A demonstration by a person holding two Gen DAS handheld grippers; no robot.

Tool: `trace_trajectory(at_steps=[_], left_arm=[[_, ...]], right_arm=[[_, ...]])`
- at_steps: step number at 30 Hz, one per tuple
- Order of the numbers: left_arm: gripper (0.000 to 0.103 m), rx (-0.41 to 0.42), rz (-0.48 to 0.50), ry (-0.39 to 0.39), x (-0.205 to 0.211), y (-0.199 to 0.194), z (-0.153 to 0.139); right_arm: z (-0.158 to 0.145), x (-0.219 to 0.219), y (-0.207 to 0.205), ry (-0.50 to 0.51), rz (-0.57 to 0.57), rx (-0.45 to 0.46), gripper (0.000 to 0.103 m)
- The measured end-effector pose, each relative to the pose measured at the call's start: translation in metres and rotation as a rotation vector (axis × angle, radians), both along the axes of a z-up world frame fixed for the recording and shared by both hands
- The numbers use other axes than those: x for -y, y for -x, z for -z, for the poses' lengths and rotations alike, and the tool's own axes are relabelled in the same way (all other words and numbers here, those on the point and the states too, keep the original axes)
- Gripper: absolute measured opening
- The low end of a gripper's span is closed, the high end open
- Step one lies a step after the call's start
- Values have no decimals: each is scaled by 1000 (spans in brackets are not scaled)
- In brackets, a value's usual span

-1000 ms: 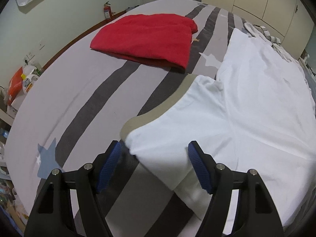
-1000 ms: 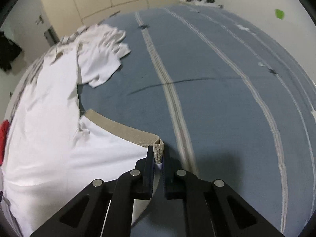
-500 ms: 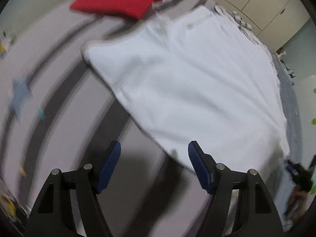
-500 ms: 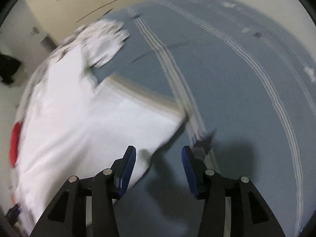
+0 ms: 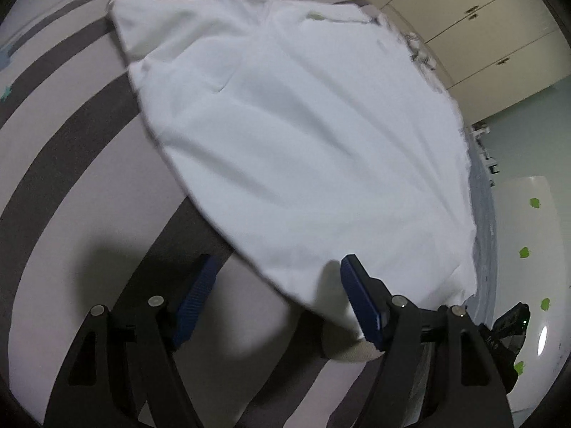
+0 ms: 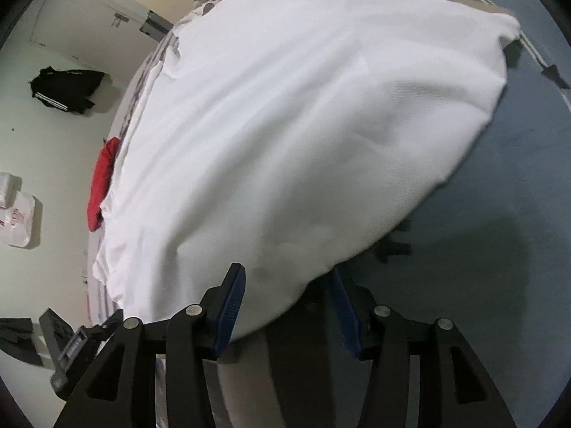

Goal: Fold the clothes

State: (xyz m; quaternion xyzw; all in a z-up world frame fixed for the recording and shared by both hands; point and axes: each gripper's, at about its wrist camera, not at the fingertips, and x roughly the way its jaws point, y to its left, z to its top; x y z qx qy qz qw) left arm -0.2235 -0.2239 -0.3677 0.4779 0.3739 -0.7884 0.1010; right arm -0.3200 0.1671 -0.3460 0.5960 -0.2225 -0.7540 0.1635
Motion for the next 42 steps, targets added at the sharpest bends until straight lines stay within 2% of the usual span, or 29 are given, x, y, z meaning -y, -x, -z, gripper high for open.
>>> trace_trajectory(at_steps=[2, 3, 4, 6, 7, 8, 10, 13, 17, 21, 24, 26, 30, 35, 38, 40, 42], left_arm=[[61, -20, 22, 22, 0, 12, 1], [48, -31, 34, 32, 0, 18, 1], [26, -41, 45, 43, 0, 24, 2], [7, -9, 101, 112, -3, 35, 3], [5, -10, 117, 120, -4, 35, 0], [4, -12, 132, 127, -4, 35, -2], [3, -21, 161, 147, -5, 32, -8], [2, -42, 177, 154, -4, 20, -18], [1, -88, 171, 156, 1, -2, -49], [1, -131, 190, 162, -3, -21, -84], [1, -124, 215, 153, -8, -48, -105], [1, -99, 229, 143, -14, -62, -108], [1, 8, 245, 137, -23, -98, -88], [1, 139, 243, 139, -28, -134, -54], [4, 163, 226, 178, -27, -138, -52], [25, 212, 191, 201, -20, -135, -54], [33, 229, 152, 189, -10, -135, -61]], right_arm=[[0, 8, -3, 13, -25, -10, 46], [0, 12, -2, 12, -38, -15, 46], [0, 16, -4, 8, -46, -20, 45], [2, 17, -7, 10, -37, -21, 43], [4, 13, -8, 20, -16, -16, 34], [5, 9, -8, 31, 5, -11, 20], [11, 1, -6, 33, 50, 7, 3], [6, 2, -10, 9, 33, -28, 3], [-12, -9, -23, 6, 37, -65, 2], [-39, -16, -39, 9, 23, -102, 2], [-62, -22, -56, 7, -10, -124, 2], [-75, -27, -68, 8, -27, -123, 2], [-78, -28, -96, -15, -57, -65, 2], [-51, -22, -136, -65, -106, 58, 2], [-36, -18, -148, -90, -130, 102, 2], [-27, -18, -150, -107, -138, 134, 4], [-25, -24, -146, -147, -143, 163, 9]])
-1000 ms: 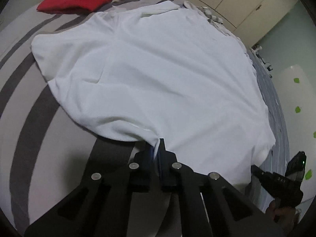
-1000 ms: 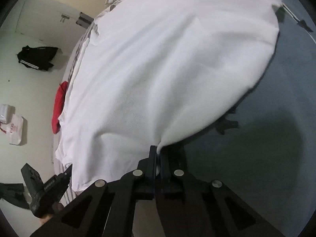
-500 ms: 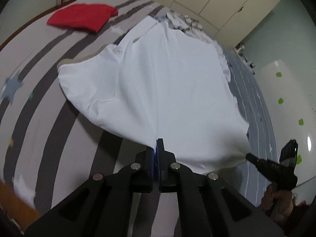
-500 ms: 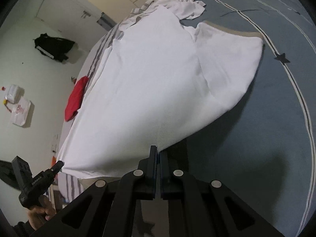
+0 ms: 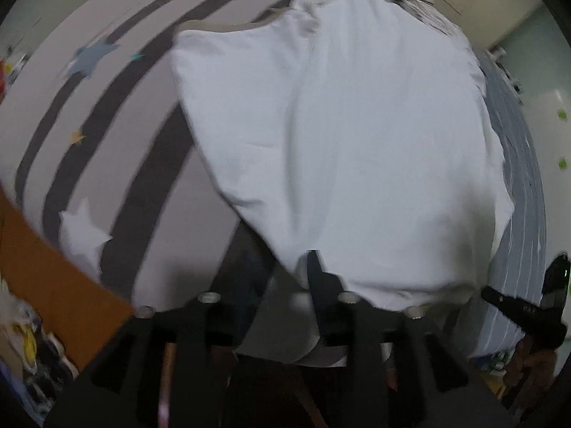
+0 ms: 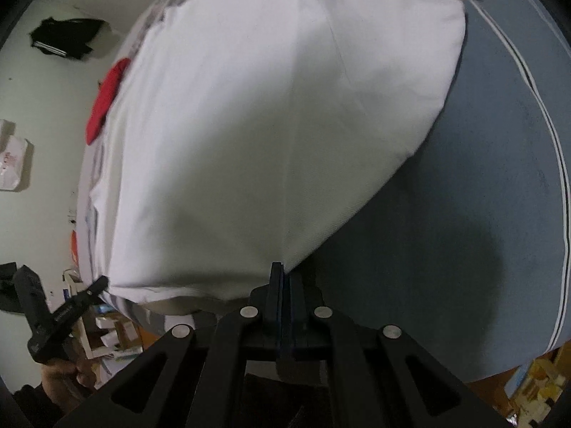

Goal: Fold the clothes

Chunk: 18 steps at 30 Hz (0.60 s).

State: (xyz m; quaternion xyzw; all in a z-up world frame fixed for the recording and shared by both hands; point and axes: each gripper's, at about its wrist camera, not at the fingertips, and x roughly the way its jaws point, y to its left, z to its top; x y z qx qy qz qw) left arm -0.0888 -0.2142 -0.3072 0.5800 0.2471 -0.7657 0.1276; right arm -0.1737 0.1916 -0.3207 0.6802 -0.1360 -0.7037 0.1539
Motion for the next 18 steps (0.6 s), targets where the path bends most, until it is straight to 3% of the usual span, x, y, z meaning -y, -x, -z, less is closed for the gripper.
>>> trace_trajectory(at_steps=[2, 4, 9, 15, 18], left_arm=[[36, -32, -35, 53, 12, -2, -15], [47, -65, -61, 123, 28, 2, -25], [50, -75, -151, 206, 96, 53, -9], [50, -72, -161, 197, 147, 112, 29], [50, -52, -111, 191, 149, 127, 43]], right_arm=[[-6, -12, 4, -8, -1, -11, 18], [-20, -22, 15, -39, 5, -64, 26], [-38, -62, 62, -185, 81, -186, 38], [-25, -111, 143, -261, 291, -259, 43], [-14, -118, 171, -272, 304, -259, 43]])
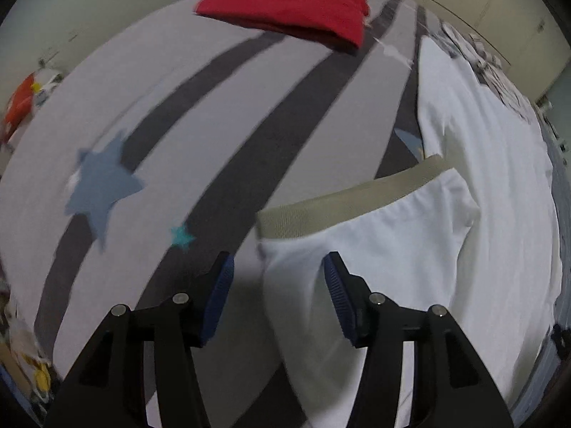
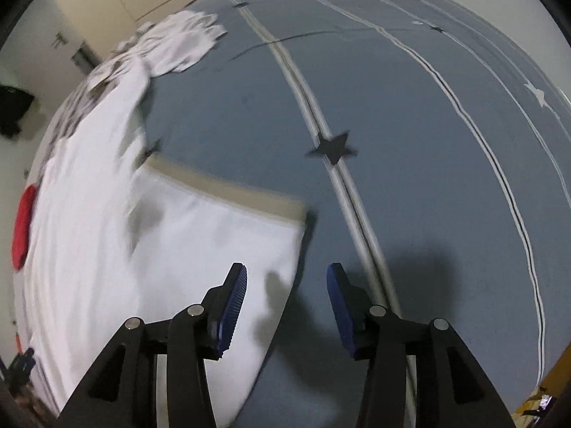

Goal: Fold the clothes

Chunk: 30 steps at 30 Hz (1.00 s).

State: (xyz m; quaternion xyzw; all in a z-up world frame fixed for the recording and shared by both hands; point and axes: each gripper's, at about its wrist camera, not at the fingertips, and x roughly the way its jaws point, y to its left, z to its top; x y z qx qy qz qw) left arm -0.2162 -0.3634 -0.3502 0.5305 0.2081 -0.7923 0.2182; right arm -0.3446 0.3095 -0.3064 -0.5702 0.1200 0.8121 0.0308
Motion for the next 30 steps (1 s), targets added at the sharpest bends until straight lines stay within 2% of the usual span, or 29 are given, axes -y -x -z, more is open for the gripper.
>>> trace_trajectory(at_steps=[2, 4, 5, 6, 7, 8, 9, 10, 11, 14, 17, 21, 23, 26, 30], left_arm=[[36, 15, 45, 24, -4, 7, 6], [13, 9, 44, 38, -2, 4, 2], [6, 5, 44, 45, -1, 3, 0], [5, 2, 44, 52, 0, 1, -2], [5, -1, 44, 59, 1, 0, -4], [5, -14, 19, 57, 5, -7, -8], [4, -28, -10, 58, 10, -15, -14], [4, -40, -47, 67, 15, -25, -20], [4, -46, -90, 72, 22, -36, -25], [5, -52, -187, 54, 38, -65, -31], [10, -5, -177, 29, 37, -75, -15], [13, 24, -196, -16, 37, -65, 0], [17, 20, -186, -6, 32, -62, -2], [30, 46, -186, -2, 31, -58, -3], [36, 45, -255, 10, 40, -65, -15]], right_arm=[[7, 3, 12, 7, -36, 3, 43], [13, 11, 20, -12, -81, 3, 43], [16, 14, 24, -24, -87, 13, 43], [21, 16, 27, -37, -88, 26, 43], [22, 15, 30, -31, -76, 26, 43], [23, 12, 31, -20, -61, 23, 37], [23, 9, 33, -9, -45, 19, 29], [24, 6, 35, 2, -30, 16, 13], [23, 3, 35, 10, -16, 14, 8], [20, -7, 32, 6, 6, 8, 7], [23, -16, 23, -9, 8, 7, 7], [18, -19, 17, -25, 24, -10, 7], [10, -22, 14, -39, 30, -28, 7], [-2, -27, 9, -45, 43, -55, 7], [12, -32, 6, -32, 34, 16, 10]])
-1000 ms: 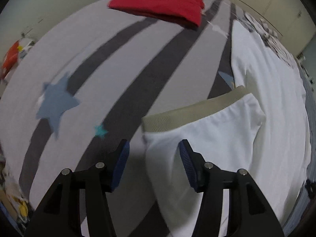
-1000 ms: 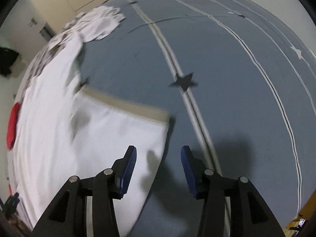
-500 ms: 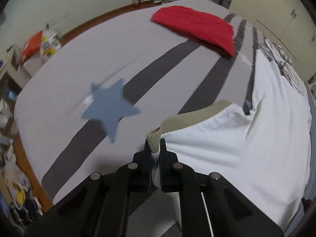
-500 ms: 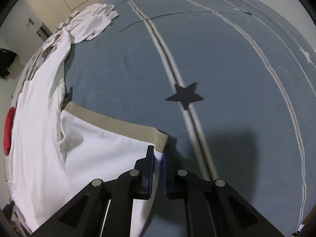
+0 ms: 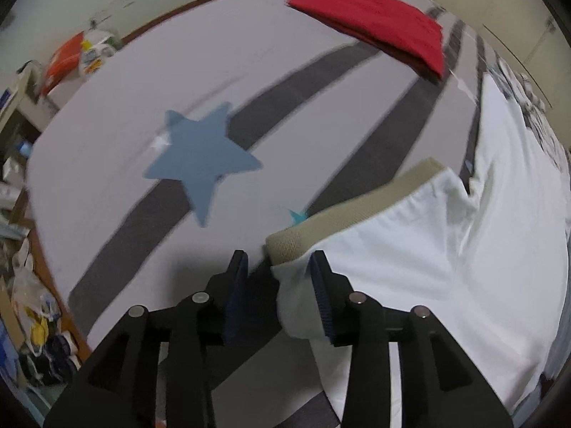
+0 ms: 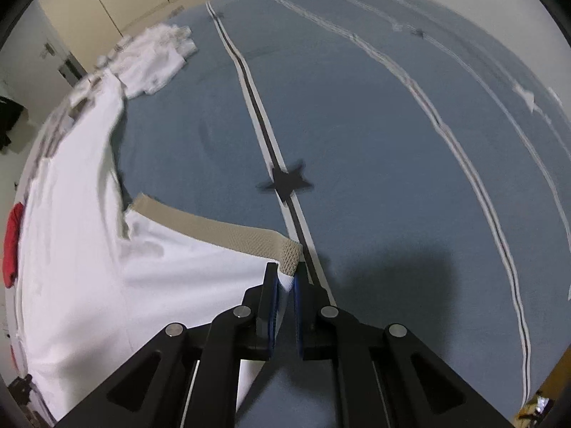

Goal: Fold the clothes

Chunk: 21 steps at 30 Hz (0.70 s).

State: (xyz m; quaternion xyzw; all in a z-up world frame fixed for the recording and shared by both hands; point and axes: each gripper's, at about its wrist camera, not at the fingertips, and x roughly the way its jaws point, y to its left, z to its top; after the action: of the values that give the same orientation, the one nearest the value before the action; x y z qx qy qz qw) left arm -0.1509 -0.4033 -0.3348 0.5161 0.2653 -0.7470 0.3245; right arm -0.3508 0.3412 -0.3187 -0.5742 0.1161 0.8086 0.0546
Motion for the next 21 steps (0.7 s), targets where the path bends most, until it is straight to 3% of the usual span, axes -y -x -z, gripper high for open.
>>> trace_trajectory(at_steps=[3, 5, 8, 10, 15, 19, 21], left_arm=[[42, -29, -23, 81, 3, -5, -26], [47, -47, -15, 158, -2, -9, -46], [53, -94, 111, 191, -17, 13, -60], [53, -92, 212, 199, -33, 34, -58], [53, -57, 414, 197, -70, 94, -35], [53, 26, 473, 285, -77, 121, -18], [50, 47, 468, 237, -69, 127, -7]], right_arm=[[-4, 2, 1, -35, -8, 3, 18], [-17, 4, 2, -102, -4, -19, 35], [-42, 13, 5, -180, -24, -103, 39], [-52, 25, 5, -178, -116, -140, 41], [-42, 76, 26, -139, -322, -147, 41], [-21, 95, 48, -153, -369, -100, 41], [-10, 97, 57, -146, -372, -69, 41]])
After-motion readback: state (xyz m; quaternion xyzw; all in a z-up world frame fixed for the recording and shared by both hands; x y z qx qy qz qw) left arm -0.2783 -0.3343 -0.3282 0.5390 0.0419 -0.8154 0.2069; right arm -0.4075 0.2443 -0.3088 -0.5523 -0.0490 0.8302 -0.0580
